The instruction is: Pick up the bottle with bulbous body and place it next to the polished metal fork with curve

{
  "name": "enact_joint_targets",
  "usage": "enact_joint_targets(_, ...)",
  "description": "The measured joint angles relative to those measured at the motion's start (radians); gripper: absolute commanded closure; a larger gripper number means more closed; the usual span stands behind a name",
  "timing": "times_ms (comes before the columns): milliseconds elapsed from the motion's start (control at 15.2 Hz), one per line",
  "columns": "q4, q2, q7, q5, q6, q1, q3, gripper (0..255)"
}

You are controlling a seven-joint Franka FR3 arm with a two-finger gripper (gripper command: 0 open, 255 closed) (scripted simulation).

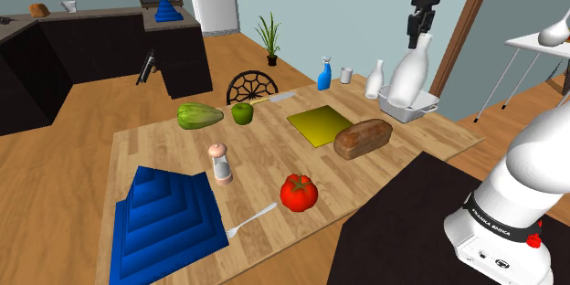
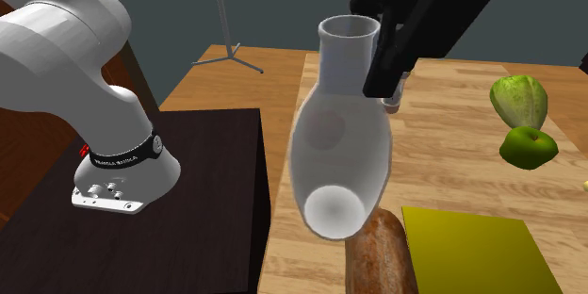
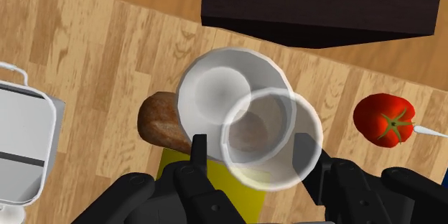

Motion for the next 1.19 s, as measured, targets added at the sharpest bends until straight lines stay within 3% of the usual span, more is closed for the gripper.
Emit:
enact_joint_targets(396, 0.022, 0.010, 0.097, 0.033, -0.021, 0.042, 0.067, 255)
enact_joint_targets(1188, 0.167, 0.159, 0.342, 0.121, -0.029, 0.156, 0.219, 255)
